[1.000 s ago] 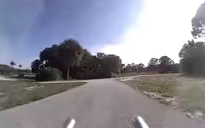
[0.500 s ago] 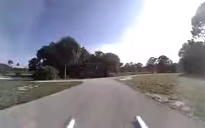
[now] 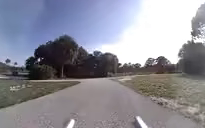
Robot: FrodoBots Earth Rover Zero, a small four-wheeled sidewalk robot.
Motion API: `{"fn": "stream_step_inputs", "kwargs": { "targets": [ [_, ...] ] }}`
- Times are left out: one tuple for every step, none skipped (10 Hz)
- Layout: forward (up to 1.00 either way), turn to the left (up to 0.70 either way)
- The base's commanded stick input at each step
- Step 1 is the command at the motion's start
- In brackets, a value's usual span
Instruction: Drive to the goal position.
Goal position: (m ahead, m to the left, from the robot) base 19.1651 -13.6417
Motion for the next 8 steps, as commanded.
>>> {"fn": "stream_step_inputs", "kwargs": {
  "targets": [
    [0.70, 0.05],
    [0.70, 0.00],
    [0.70, 0.00],
    [0.70, 0.00],
    [0.70, 0.00],
    [0.70, 0.00],
    [0.70, 0.00],
    [0.70, 0.00]
  ]
}}
